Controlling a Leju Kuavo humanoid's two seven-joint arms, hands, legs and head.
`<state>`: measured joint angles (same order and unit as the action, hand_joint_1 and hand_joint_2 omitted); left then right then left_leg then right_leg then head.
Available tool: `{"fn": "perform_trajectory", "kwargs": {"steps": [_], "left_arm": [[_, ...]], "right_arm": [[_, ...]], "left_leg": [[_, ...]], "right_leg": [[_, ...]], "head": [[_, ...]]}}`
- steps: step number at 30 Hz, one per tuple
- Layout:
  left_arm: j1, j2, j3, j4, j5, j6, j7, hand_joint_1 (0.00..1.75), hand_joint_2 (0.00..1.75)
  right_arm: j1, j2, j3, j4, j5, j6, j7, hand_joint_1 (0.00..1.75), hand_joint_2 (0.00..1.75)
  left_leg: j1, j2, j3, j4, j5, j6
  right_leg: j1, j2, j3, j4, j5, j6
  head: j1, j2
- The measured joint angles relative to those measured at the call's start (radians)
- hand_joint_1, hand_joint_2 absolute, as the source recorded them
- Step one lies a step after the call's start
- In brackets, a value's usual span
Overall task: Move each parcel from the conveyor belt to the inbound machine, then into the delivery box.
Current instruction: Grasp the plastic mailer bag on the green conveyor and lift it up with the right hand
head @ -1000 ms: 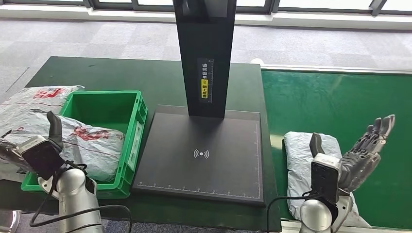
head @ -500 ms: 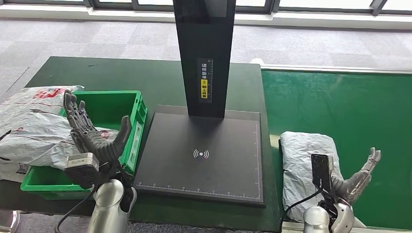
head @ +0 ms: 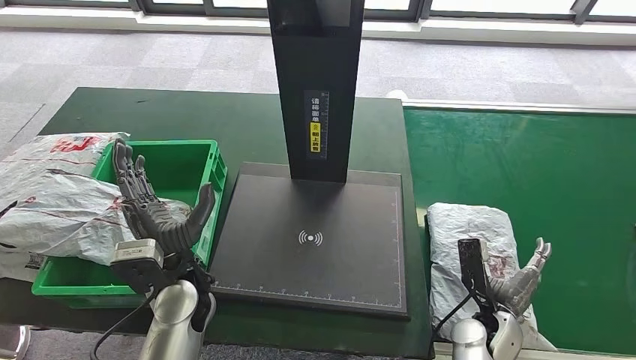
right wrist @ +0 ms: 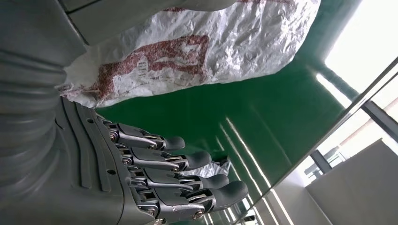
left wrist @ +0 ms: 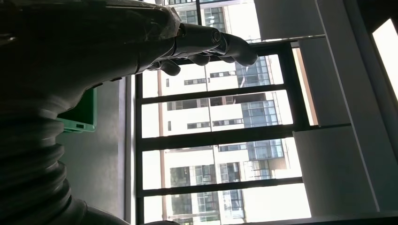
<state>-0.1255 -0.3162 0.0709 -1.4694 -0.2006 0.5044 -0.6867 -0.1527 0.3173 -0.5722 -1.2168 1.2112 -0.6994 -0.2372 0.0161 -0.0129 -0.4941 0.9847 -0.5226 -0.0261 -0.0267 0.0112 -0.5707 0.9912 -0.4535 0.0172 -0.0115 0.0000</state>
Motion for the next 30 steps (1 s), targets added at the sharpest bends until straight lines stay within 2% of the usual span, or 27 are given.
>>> {"fn": "perform_trajectory", "kwargs": {"steps": [9, 15, 19, 24, 30], "left_arm": [[0.027, 0.002, -0.002, -0.016, -0.012, 0.016, 0.014, 0.0, 1.75], [0.064, 0.007, -0.011, -0.03, -0.015, 0.017, 0.018, 0.0, 1.75], [0.066, 0.008, -0.013, -0.04, -0.015, 0.02, 0.022, 0.0, 1.75], [0.076, 0.008, -0.015, -0.052, -0.015, 0.025, 0.027, 0.0, 1.75], [0.079, 0.008, -0.016, -0.057, -0.015, 0.025, 0.028, 0.0, 1.75]], "right_arm": [[-0.058, -0.018, 0.002, 0.202, 0.09, 0.075, 0.173, 0.0, 1.75], [-0.08, -0.033, 0.005, 0.278, 0.107, 0.077, 0.201, 0.01, 1.75], [-0.086, -0.042, 0.006, 0.305, 0.114, 0.093, 0.23, 1.75, 1.75], [-0.093, -0.053, 0.006, 0.334, 0.134, 0.111, 0.277, 1.75, 1.75], [-0.097, -0.064, 0.006, 0.345, 0.128, 0.106, 0.286, 1.75, 1.75]], "left_leg": [[0.0, 0.0, 0.004, 0.0, 0.0, 0.0], [0.0, 0.0, 0.006, 0.0, 0.0, 0.0], [0.0, 0.0, 0.005, 0.0, 0.0, 0.0], [0.0, 0.0, 0.006, 0.0, 0.0, 0.0], [0.0, 0.001, 0.003, 0.0, 0.0, 0.0]], "right_leg": [[0.0, 0.0, 0.0, 0.0, 0.0, 0.0], [0.0, 0.0, 0.0, 0.0, 0.0, 0.0], [0.0, 0.0, 0.001, 0.0, 0.0, 0.0], [0.0, 0.0, 0.002, 0.0, 0.0, 0.0], [0.0, 0.001, 0.004, 0.0, 0.0, 0.0]], "head": [[0.0, 0.0], [0.0, 0.0], [0.0, 0.0], [0.0, 0.0], [0.0, 0.0]]}}
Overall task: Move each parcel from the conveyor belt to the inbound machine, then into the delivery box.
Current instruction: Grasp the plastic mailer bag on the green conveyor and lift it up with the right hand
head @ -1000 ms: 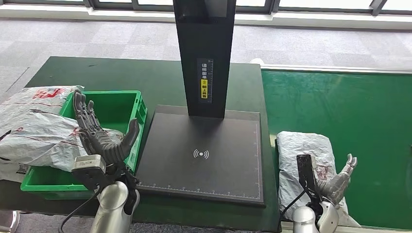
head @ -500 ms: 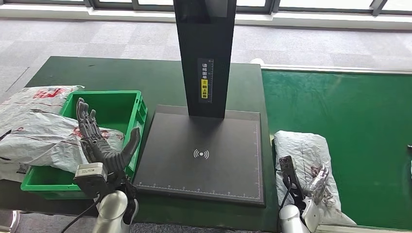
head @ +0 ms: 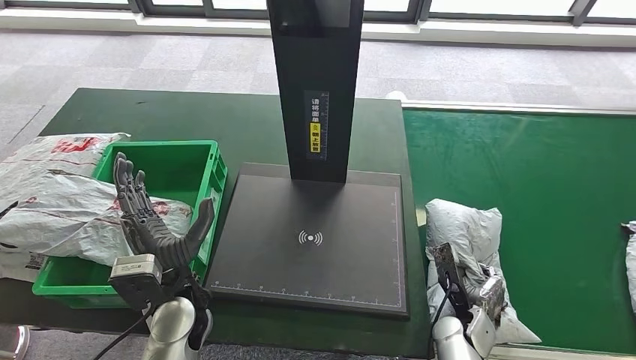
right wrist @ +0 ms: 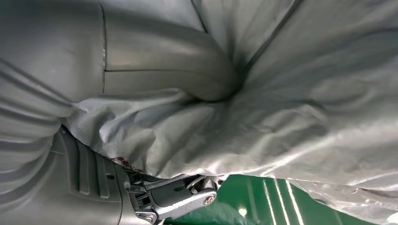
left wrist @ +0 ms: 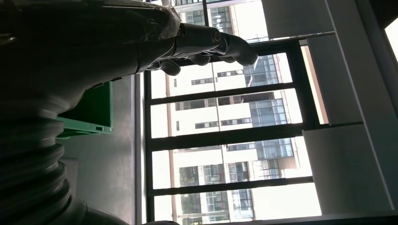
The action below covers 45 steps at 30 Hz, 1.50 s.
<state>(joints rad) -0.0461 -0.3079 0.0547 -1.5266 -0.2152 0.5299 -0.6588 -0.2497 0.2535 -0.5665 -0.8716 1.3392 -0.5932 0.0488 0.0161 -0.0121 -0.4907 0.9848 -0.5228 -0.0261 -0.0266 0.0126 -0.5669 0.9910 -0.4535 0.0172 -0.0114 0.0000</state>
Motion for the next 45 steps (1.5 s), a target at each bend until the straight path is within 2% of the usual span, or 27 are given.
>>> {"fn": "perform_trajectory", "kwargs": {"steps": [9, 28, 32, 37, 43, 45], "left_arm": [[0.03, 0.003, -0.016, -0.007, 0.0, 0.001, 0.002, 0.0, 1.75], [0.031, 0.003, -0.018, -0.016, 0.0, 0.002, 0.003, 0.0, 1.75], [0.032, 0.003, -0.018, -0.019, -0.002, 0.005, 0.007, 0.0, 1.75], [0.032, 0.004, -0.018, -0.026, -0.006, 0.009, 0.009, 0.0, 1.75], [0.032, 0.004, -0.018, -0.024, -0.009, 0.014, 0.0, 0.0, 1.75], [0.032, 0.004, -0.018, -0.022, -0.009, 0.015, -0.002, 0.0, 1.75]], "right_arm": [[-0.002, -0.008, 0.0, 0.008, -0.014, 0.002, 0.004, 1.75, 1.75], [0.0, -0.008, 0.0, 0.008, -0.02, 0.006, 0.002, 1.75, 1.75], [0.018, -0.001, 0.004, -0.021, -0.047, -0.04, -0.049, 1.75, 1.75], [0.108, 0.046, 0.024, -0.231, -0.143, -0.102, -0.22, 1.75, 1.75], [0.195, 0.056, 0.11, -0.639, -0.289, -0.107, -0.345, 1.75, 1.75], [0.208, 0.056, 0.142, -0.759, -0.304, -0.109, -0.359, 1.75, 1.75]], "left_leg": [[0.0, 0.001, 0.006, 0.0, 0.0, 0.0], [0.0, 0.001, 0.007, 0.0, 0.0, 0.0], [0.0, 0.0, 0.007, 0.0, 0.0, 0.0], [0.0, -0.002, 0.003, 0.0, 0.0, 0.0], [-0.001, -0.001, -0.001, 0.0, 0.0, 0.0], [-0.001, 0.0, 0.0, 0.0, 0.0, 0.0]], "right_leg": [[0.0, 0.001, 0.001, 0.0, 0.0, 0.0], [0.0, 0.001, 0.002, 0.0, 0.0, 0.0], [0.0, 0.0, 0.002, 0.0, 0.0, 0.0], [0.0, -0.002, -0.001, 0.0, 0.0, 0.0], [-0.001, -0.002, -0.005, 0.0, 0.0, 0.0], [-0.001, -0.001, -0.005, 0.0, 0.0, 0.0]], "head": [[0.0, 0.0], [0.0, 0.0], [0.0, 0.0], [0.0, 0.0], [-0.001, 0.0], [-0.001, 0.0]]}}
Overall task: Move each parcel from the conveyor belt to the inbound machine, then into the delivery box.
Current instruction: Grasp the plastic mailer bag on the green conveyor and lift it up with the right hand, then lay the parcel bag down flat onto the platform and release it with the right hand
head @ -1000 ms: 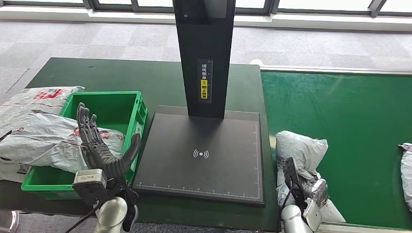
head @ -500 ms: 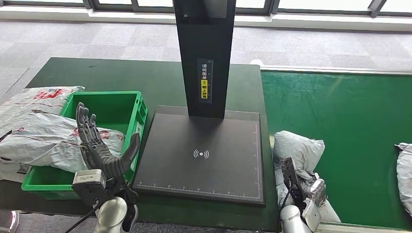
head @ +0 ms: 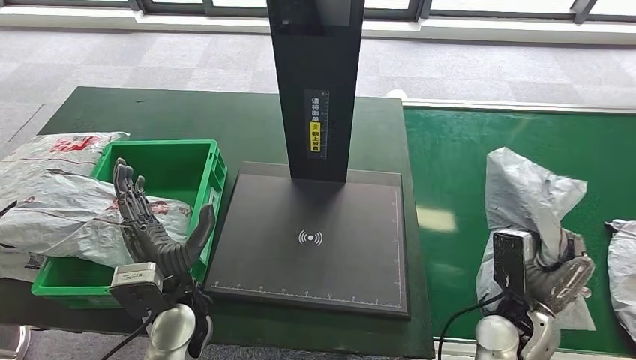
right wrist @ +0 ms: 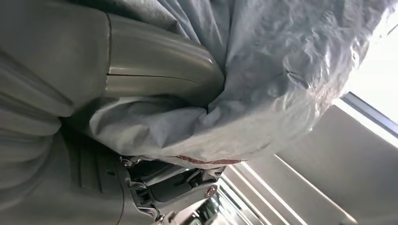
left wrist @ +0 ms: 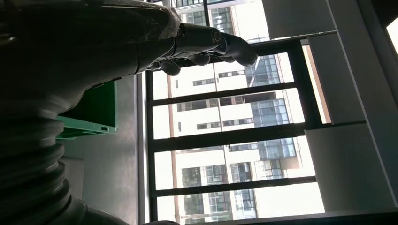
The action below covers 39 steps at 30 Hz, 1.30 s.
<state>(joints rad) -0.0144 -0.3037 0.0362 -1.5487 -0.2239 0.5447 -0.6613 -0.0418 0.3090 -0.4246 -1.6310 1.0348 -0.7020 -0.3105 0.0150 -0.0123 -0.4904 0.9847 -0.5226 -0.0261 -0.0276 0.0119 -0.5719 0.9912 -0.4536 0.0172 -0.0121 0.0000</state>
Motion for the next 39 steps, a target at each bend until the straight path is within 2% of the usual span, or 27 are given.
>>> {"fn": "perform_trajectory", "kwargs": {"steps": [3, 7, 13, 18, 21, 28, 33, 39], "left_arm": [[0.0, 0.0, 0.0, 0.002, 0.0, 0.0, -0.003, 0.0, 1.75], [0.0, 0.0, 0.0, 0.004, 0.0, 0.001, -0.003, 0.0, 1.75], [0.0, 0.0, 0.0, 0.004, 0.0, 0.006, -0.005, 0.0, 1.75], [0.0, 0.0, 0.0, 0.005, 0.0, 0.006, -0.009, 0.0, 1.75], [-0.001, 0.0, 0.0, 0.006, 0.002, 0.006, -0.018, 0.0, 1.75], [-0.002, 0.0, -0.004, 0.012, 0.01, 0.006, -0.035, 0.0, 1.75], [-0.003, 0.0, -0.004, 0.017, 0.011, 0.006, -0.037, 0.0, 1.75], [-0.003, 0.0, -0.004, 0.022, 0.011, 0.009, -0.037, 0.0, 1.75]], "right_arm": [[0.01, 0.0, 0.041, -0.117, -0.003, 0.001, 0.005, 1.75, 1.75], [0.019, -0.001, 0.062, -0.194, -0.013, 0.002, -0.001, 1.75, 1.75], [0.021, -0.003, 0.098, -0.21, -0.044, 0.002, -0.074, 1.75, 1.75], [0.026, -0.003, 0.203, -0.203, -0.027, 0.003, -0.068, 1.75, 1.75], [0.021, -0.003, 0.279, -0.155, -0.042, 0.005, -0.112, 1.75, 1.75], [-0.034, -0.006, 0.498, 0.143, -0.115, 0.027, -0.174, 1.75, 1.75], [-0.058, -0.006, 0.568, 0.252, -0.149, 0.045, -0.19, 1.75, 1.75], [-0.068, -0.006, 0.584, 0.32, -0.157, 0.039, -0.191, 1.75, 1.75]], "left_leg": [[0.0, 0.0, 0.001, 0.0, 0.0, 0.0], [0.0, 0.0, 0.0, 0.0, 0.0, 0.0], [0.0, 0.001, -0.005, 0.0, 0.0, 0.0], [0.001, 0.001, -0.004, 0.0, 0.0, 0.0], [0.001, 0.001, -0.006, -0.001, 0.0, 0.0], [0.002, 0.001, 0.001, -0.001, 0.001, -0.001], [0.002, 0.0, 0.001, -0.001, 0.001, -0.001], [0.001, 0.0, 0.0, -0.001, 0.001, -0.001]], "right_leg": [[0.0, 0.0, 0.0, 0.0, 0.0, 0.0], [0.0, 0.0, 0.0, 0.0, 0.0, 0.0], [0.0, 0.0, 0.0, 0.0, 0.0, 0.0], [0.0, 0.001, 0.0, 0.0, 0.0, 0.0], [0.001, 0.001, 0.0, 0.0, 0.0, 0.0], [0.001, 0.001, -0.001, 0.001, 0.0, 0.0], [0.001, 0.001, -0.001, 0.001, 0.0, -0.001], [0.001, 0.001, -0.001, 0.001, 0.0, 0.0]], "head": [[0.0, 0.0], [0.0, 0.0], [0.0, 0.0], [0.0, 0.0], [0.0, 0.0], [0.0, 0.0], [0.0, 0.0], [0.0, 0.0]]}}
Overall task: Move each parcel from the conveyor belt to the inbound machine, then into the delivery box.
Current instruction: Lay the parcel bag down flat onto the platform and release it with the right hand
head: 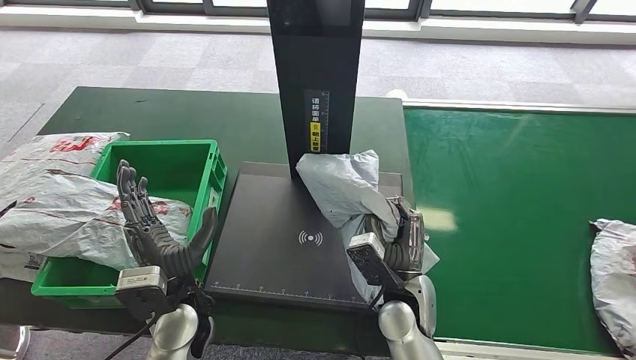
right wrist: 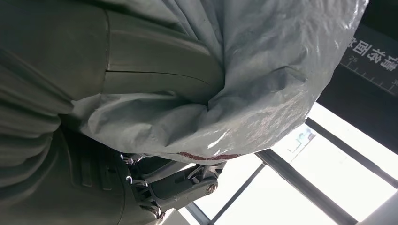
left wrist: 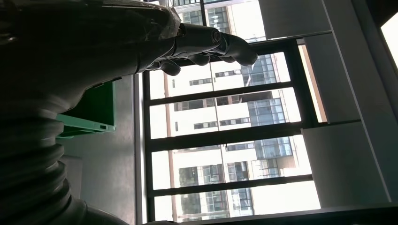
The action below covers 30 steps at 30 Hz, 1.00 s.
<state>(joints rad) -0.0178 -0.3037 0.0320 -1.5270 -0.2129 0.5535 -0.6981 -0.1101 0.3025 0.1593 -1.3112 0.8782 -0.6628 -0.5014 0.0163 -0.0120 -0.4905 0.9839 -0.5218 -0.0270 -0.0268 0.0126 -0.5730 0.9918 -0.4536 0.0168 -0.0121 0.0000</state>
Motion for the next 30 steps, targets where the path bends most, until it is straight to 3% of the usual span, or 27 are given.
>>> {"fn": "perform_trajectory", "kwargs": {"steps": [9, 10, 12, 13, 14, 16, 23, 30], "left_arm": [[-0.001, 0.0, 0.0, 0.004, 0.003, 0.002, -0.002, 0.0, 1.75], [-0.001, 0.0, -0.001, 0.004, 0.003, 0.002, -0.002, 0.0, 1.75], [-0.002, 0.0, -0.003, 0.006, 0.003, 0.003, -0.002, 0.0, 1.75], [-0.002, 0.0, -0.005, 0.007, 0.003, 0.003, -0.002, 0.0, 1.75], [-0.003, 0.0, -0.007, 0.008, 0.003, 0.003, -0.002, 0.0, 1.75], [-0.004, 0.0, -0.009, 0.01, 0.002, 0.004, -0.001, 0.0, 1.75], [-0.005, 0.0, -0.016, 0.017, -0.007, 0.01, 0.003, 0.0, 1.75], [-0.005, 0.0, -0.016, 0.019, -0.015, 0.021, 0.012, 0.0, 1.75]], "right_arm": [[-0.006, 0.0, 0.005, 0.046, -0.007, -0.018, -0.005, 1.75, 1.75], [-0.007, 0.0, 0.005, 0.052, -0.007, -0.022, -0.006, 1.64, 1.75], [-0.009, 0.0, 0.004, 0.065, -0.007, -0.026, -0.007, 0.76, 1.75], [-0.01, 0.0, 0.003, 0.073, -0.005, -0.027, -0.006, 0.33, 1.31], [-0.011, 0.0, 0.001, 0.083, -0.002, -0.027, -0.002, 0.0, 0.87], [-0.015, 0.0, -0.003, 0.11, 0.01, -0.028, 0.016, 0.0, 0.0], [-0.026, 0.0, -0.012, 0.203, 0.015, -0.016, 0.059, 0.0, 0.0], [-0.026, 0.0, -0.015, 0.213, -0.01, -0.014, 0.043, 0.0, 0.0]], "left_leg": [[0.0, 0.0, 0.0, 0.0, 0.0, 0.0], [0.0, 0.0, 0.0, 0.0, 0.0, 0.0], [0.0, 0.0, 0.0, 0.0, 0.0, 0.0], [0.0, 0.0, 0.0, 0.0, 0.0, 0.0], [0.0, 0.0, 0.0, 0.0, 0.0, 0.0], [0.0, 0.0, 0.0, 0.0, 0.0, 0.0], [0.0, 0.0, 0.0, 0.0, 0.0, 0.0], [0.0, 0.0, 0.001, 0.0, 0.0, 0.0]], "right_leg": [[0.0, 0.0, 0.0, 0.0, 0.0, 0.0], [0.0, 0.0, 0.0, 0.0, 0.0, 0.0], [0.0, 0.0, 0.0, 0.0, 0.0, 0.0], [0.0, 0.0, 0.0, 0.0, 0.0, 0.0], [0.0, 0.0, 0.0, 0.0, 0.0, 0.0], [0.0, 0.0, 0.0, 0.0, 0.0, 0.0], [0.0, 0.0, 0.0, 0.0, 0.0, 0.0], [0.0, 0.0, 0.0, 0.0, 0.0, 0.0]], "head": [[0.0, 0.0], [0.0, 0.0], [0.0, 0.0], [0.0, 0.0], [0.0, 0.0], [0.0, 0.0], [0.0, 0.0], [0.0, 0.0]]}}
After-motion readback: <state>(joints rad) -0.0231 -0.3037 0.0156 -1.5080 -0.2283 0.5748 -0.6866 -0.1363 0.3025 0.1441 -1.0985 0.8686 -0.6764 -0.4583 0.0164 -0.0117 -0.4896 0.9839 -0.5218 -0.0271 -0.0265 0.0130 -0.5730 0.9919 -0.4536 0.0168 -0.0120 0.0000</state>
